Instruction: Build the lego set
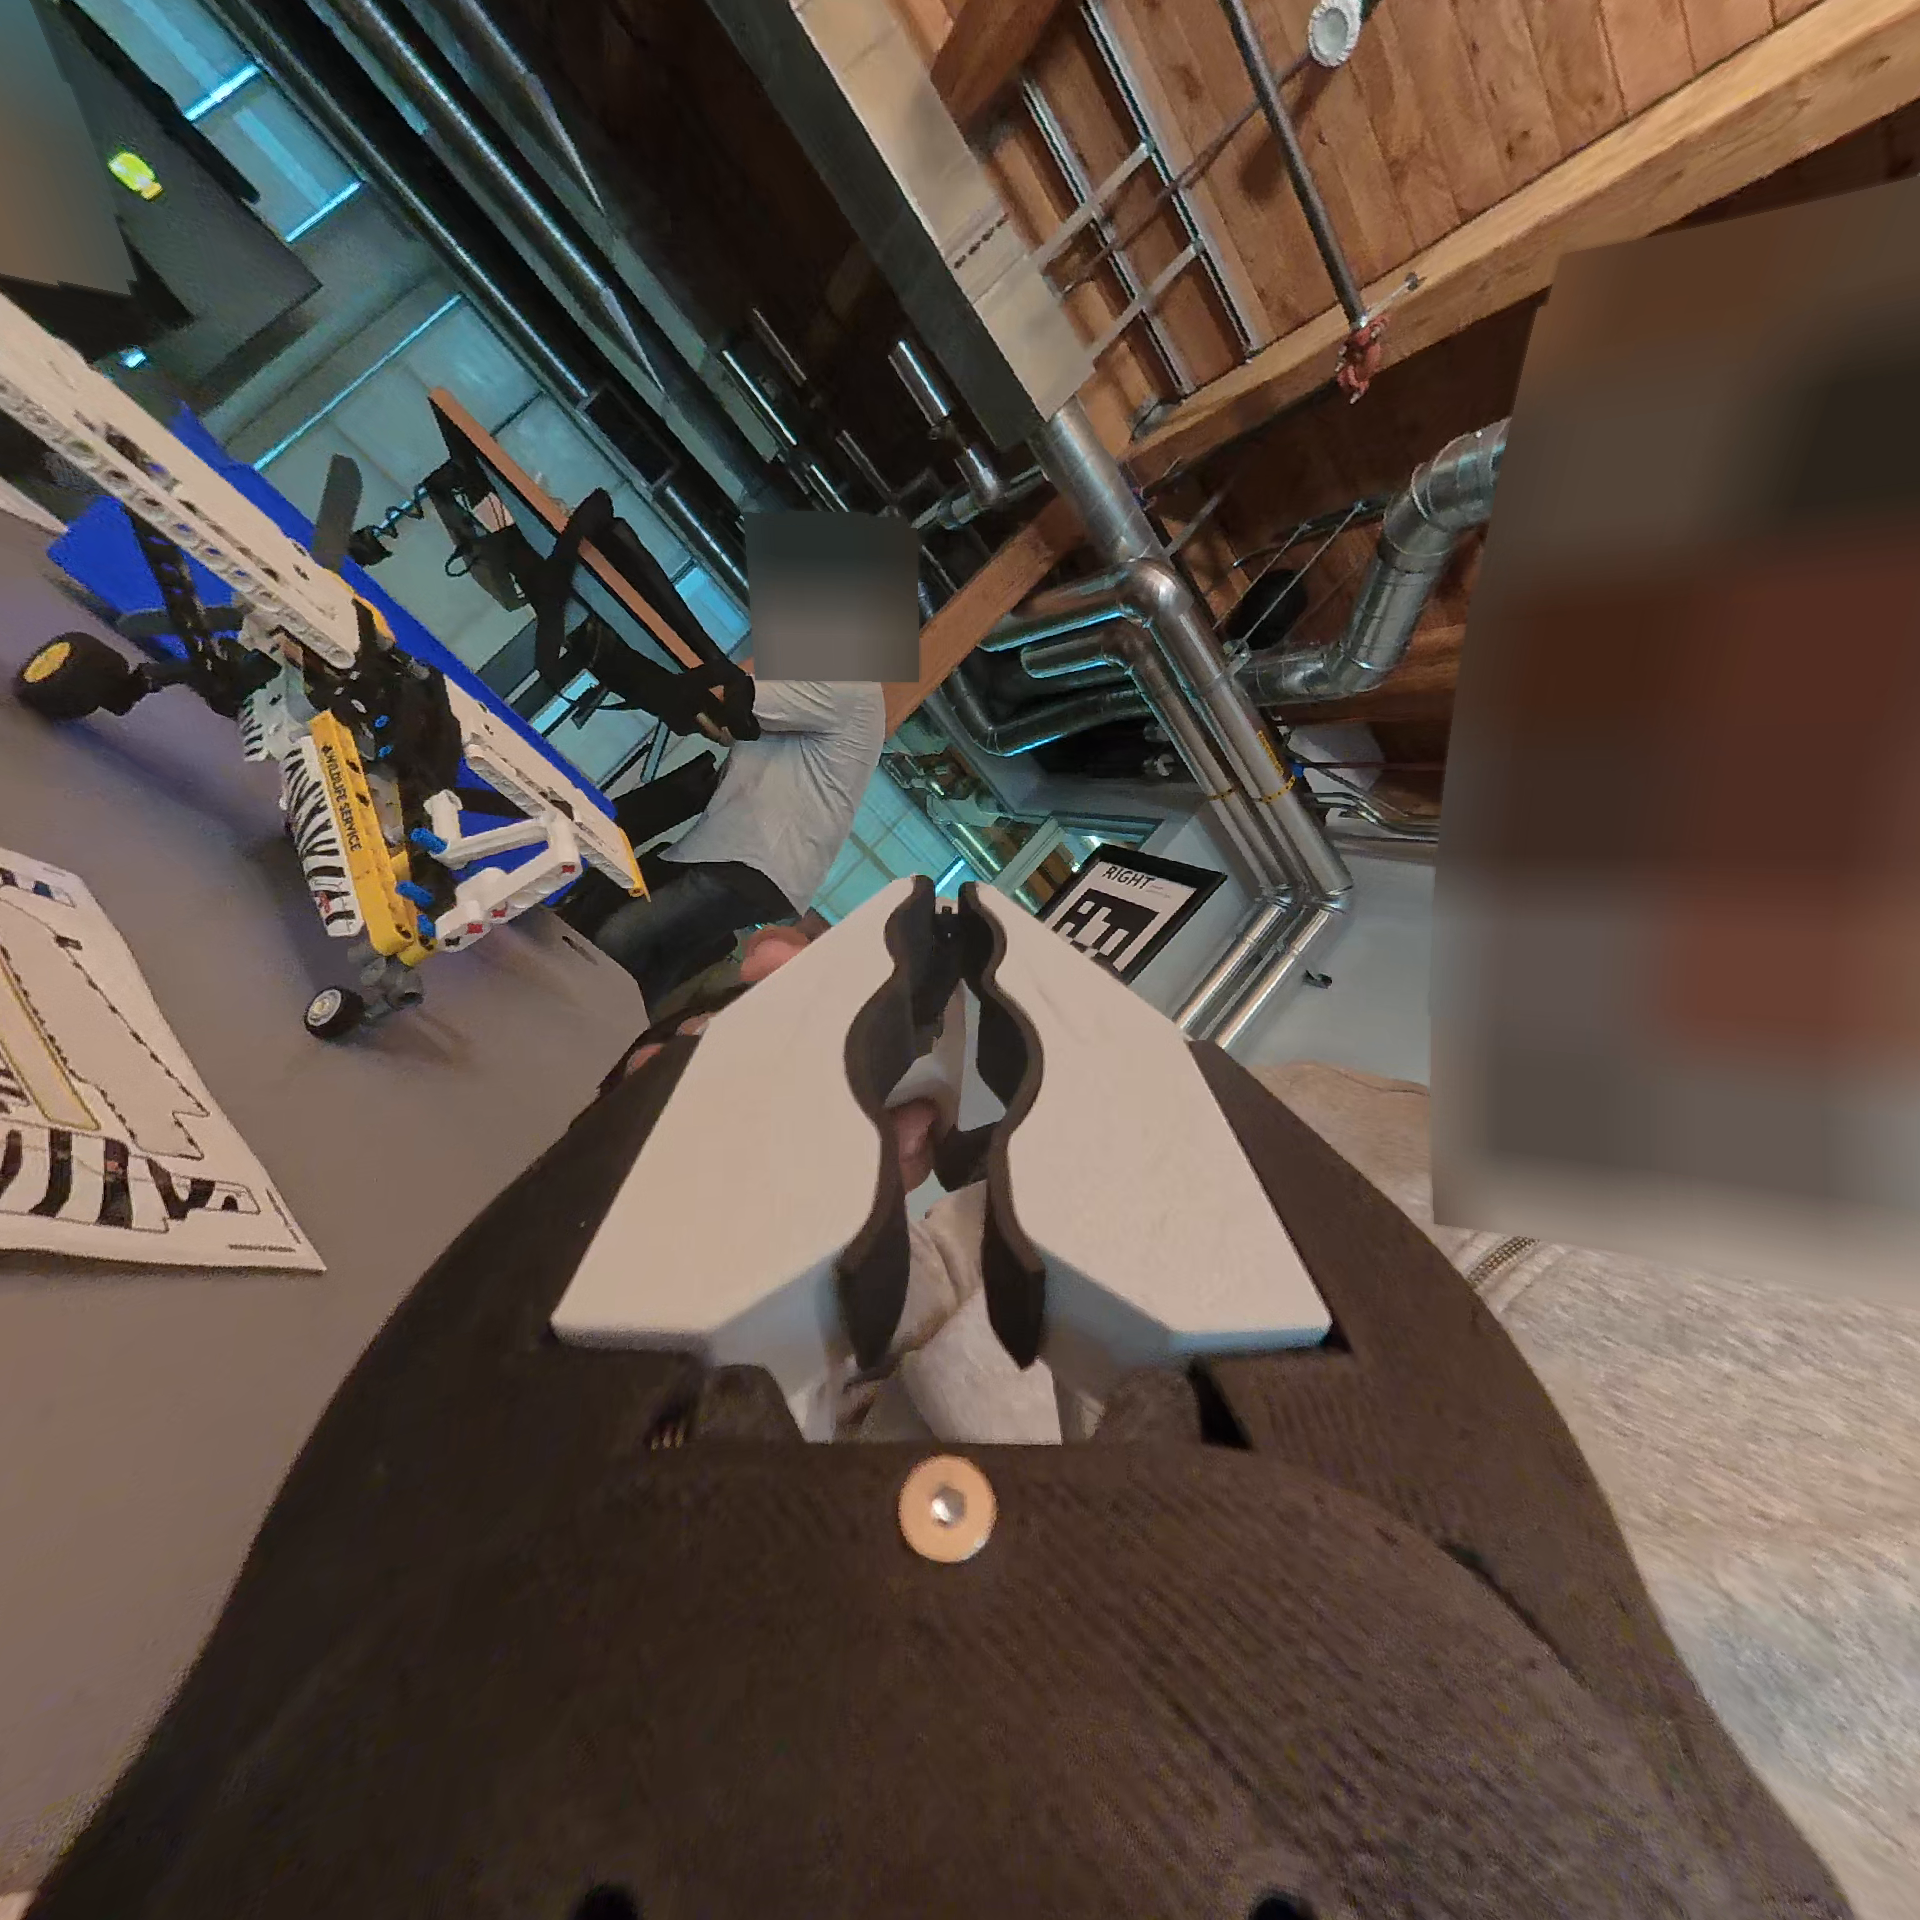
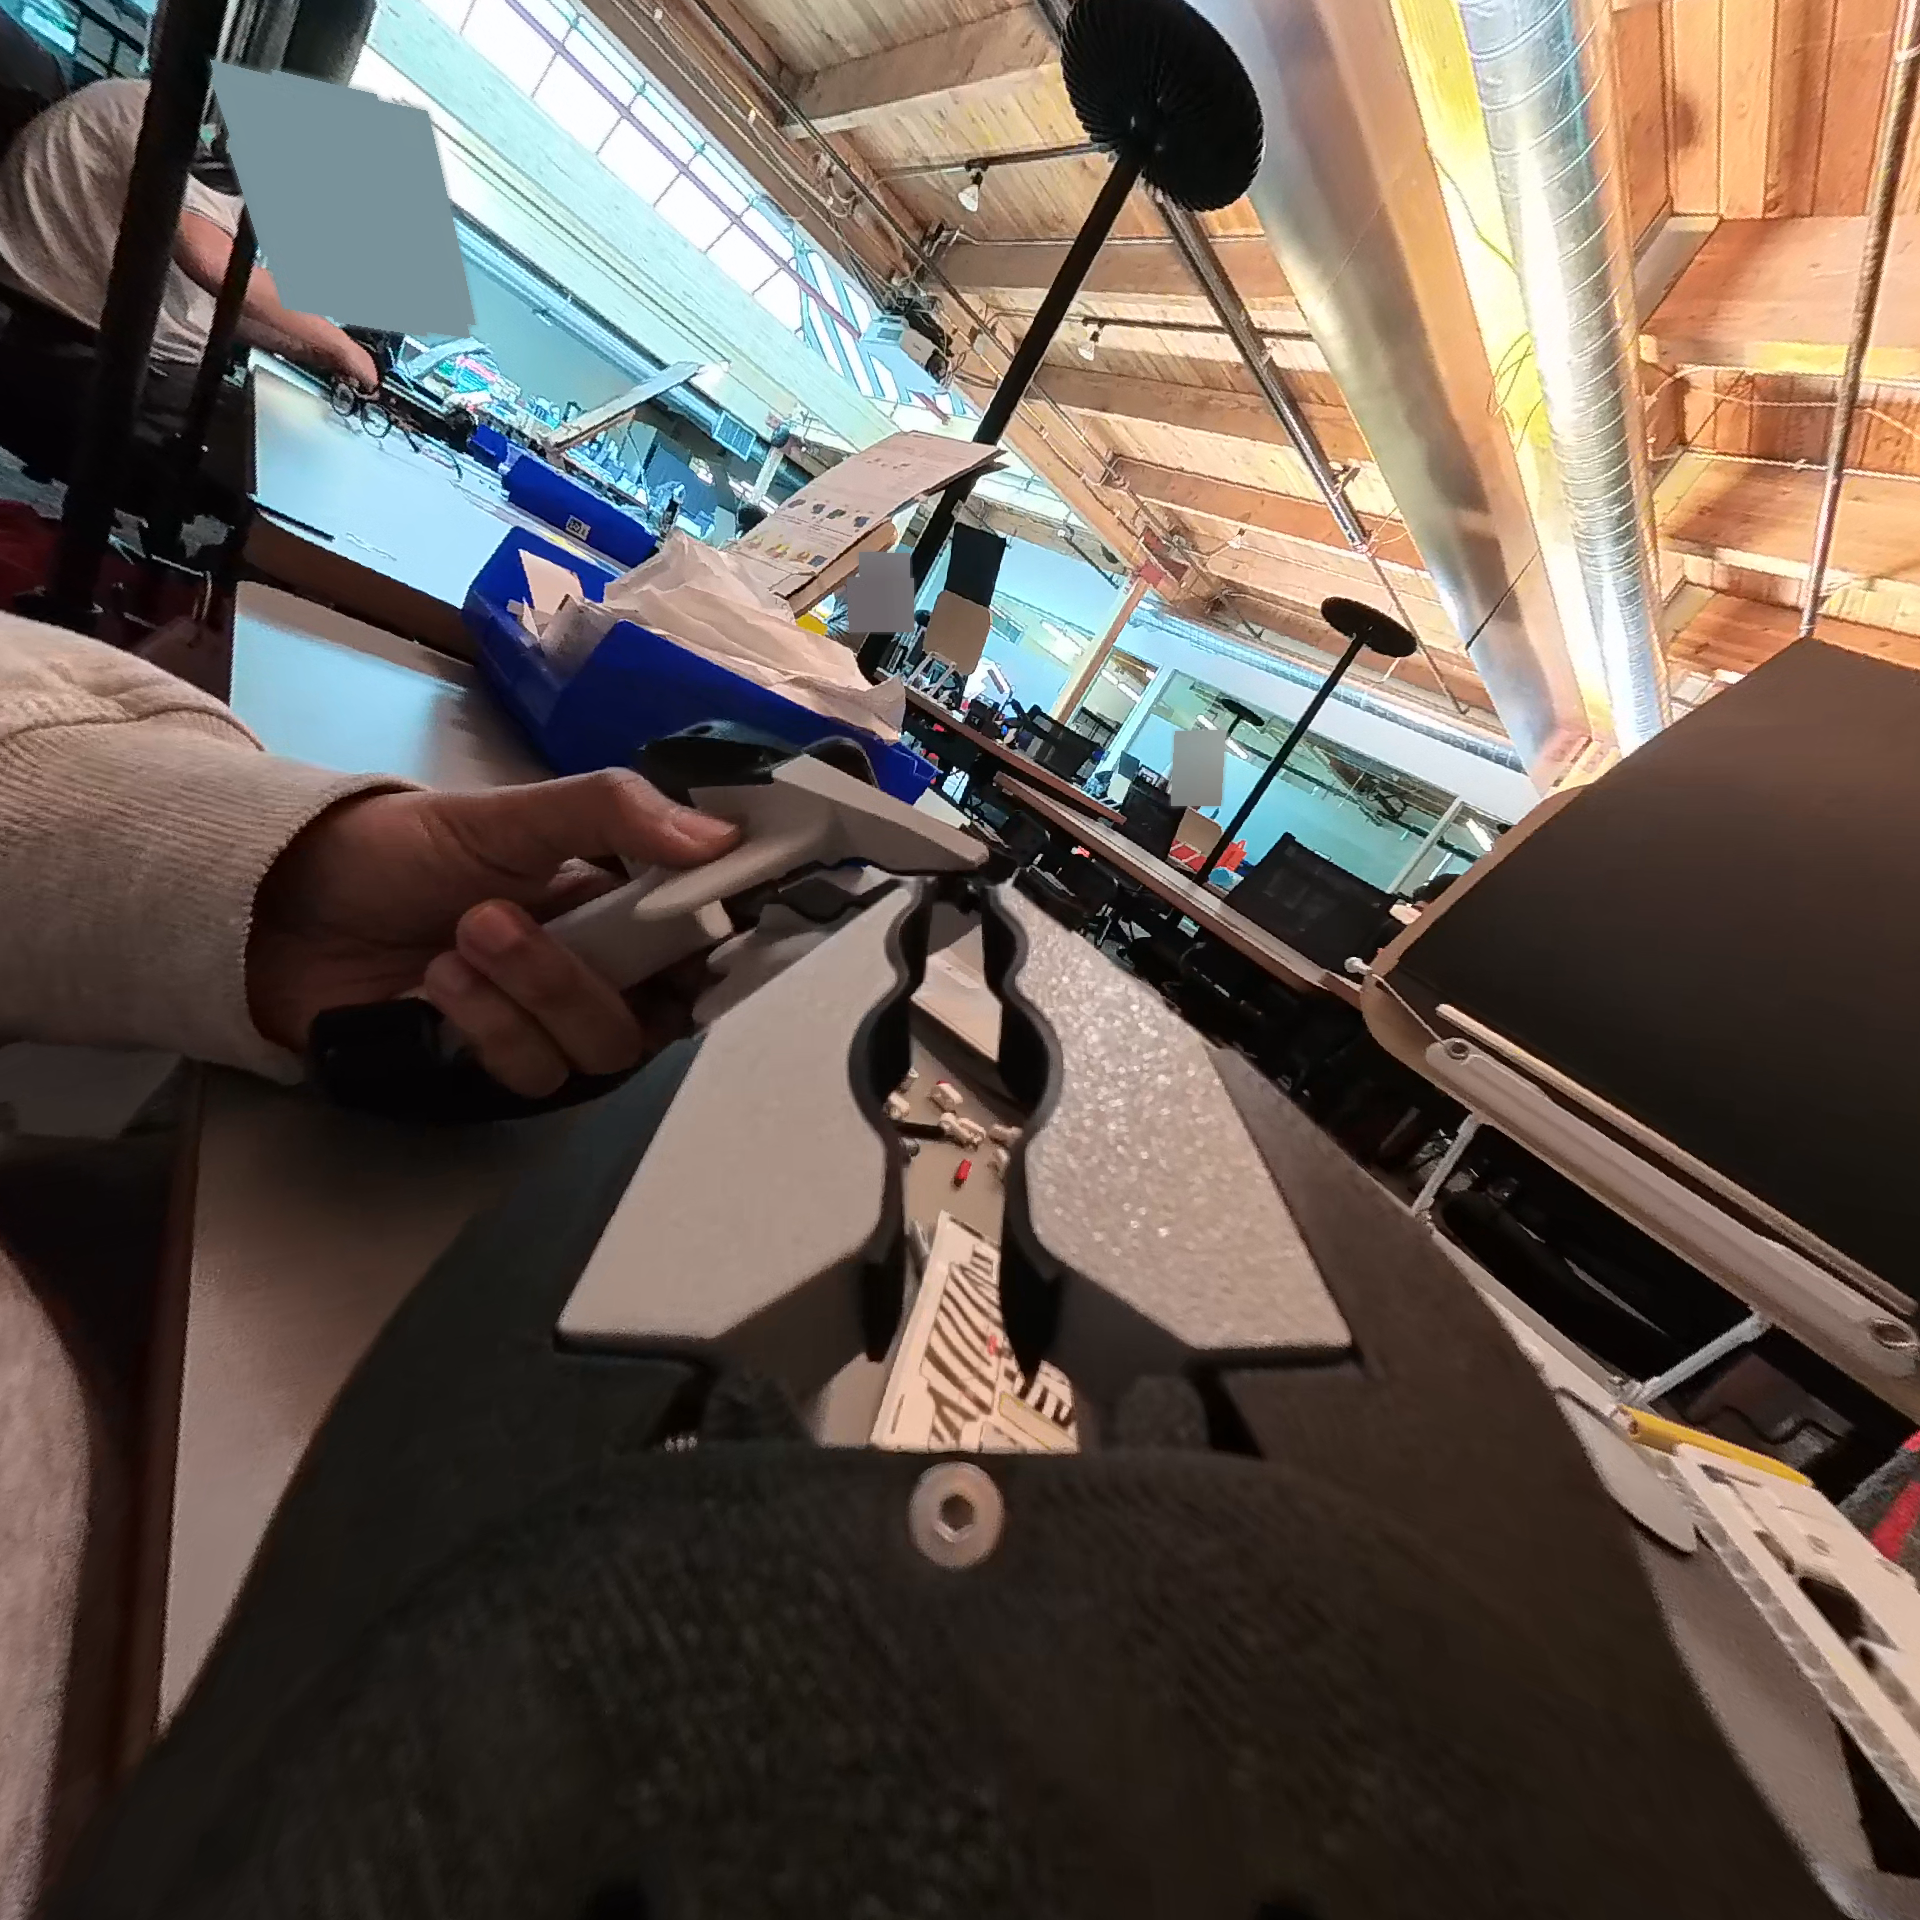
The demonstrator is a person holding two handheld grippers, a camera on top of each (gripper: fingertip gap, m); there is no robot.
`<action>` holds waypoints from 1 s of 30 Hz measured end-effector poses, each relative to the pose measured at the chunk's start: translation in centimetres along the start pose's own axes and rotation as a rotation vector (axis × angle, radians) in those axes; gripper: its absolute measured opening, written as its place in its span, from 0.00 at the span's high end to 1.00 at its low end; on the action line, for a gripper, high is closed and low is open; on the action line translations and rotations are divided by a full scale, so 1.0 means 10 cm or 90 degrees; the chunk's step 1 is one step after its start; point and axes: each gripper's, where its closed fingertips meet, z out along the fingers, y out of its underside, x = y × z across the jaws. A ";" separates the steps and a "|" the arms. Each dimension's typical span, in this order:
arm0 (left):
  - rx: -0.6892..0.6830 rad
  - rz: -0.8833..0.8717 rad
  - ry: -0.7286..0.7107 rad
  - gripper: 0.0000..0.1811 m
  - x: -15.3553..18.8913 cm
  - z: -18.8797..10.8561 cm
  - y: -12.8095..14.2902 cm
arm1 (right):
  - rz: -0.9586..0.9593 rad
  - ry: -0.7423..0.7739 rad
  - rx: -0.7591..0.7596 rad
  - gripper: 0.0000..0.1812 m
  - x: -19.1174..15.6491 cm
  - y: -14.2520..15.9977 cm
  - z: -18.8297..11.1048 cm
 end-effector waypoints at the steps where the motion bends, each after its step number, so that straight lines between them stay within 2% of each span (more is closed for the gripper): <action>1: -0.002 -0.010 -0.002 0.99 -0.01 -0.01 0.00 | -0.001 -0.003 -0.003 0.95 -0.01 0.01 0.00; 9: -0.059 -0.027 -0.002 0.99 -0.01 0.01 0.11 | -0.007 -0.017 -0.021 0.95 -0.06 0.06 0.03; 11: -0.058 -0.023 -0.003 0.99 -0.01 0.00 0.11 | -0.012 -0.018 -0.019 0.98 -0.06 0.05 0.02; 25: -0.055 -0.045 -0.008 0.98 -0.02 -0.02 0.11 | 0.009 -0.039 -0.038 0.99 -0.08 0.07 0.02; 27: -0.011 0.002 -0.044 0.87 -0.04 -0.06 -0.01 | 0.045 -0.031 -0.038 0.98 -0.01 0.07 0.00; 30: 0.036 0.068 -0.084 0.83 0.01 -0.21 -0.20 | 0.144 -0.022 -0.071 0.99 0.12 0.16 -0.01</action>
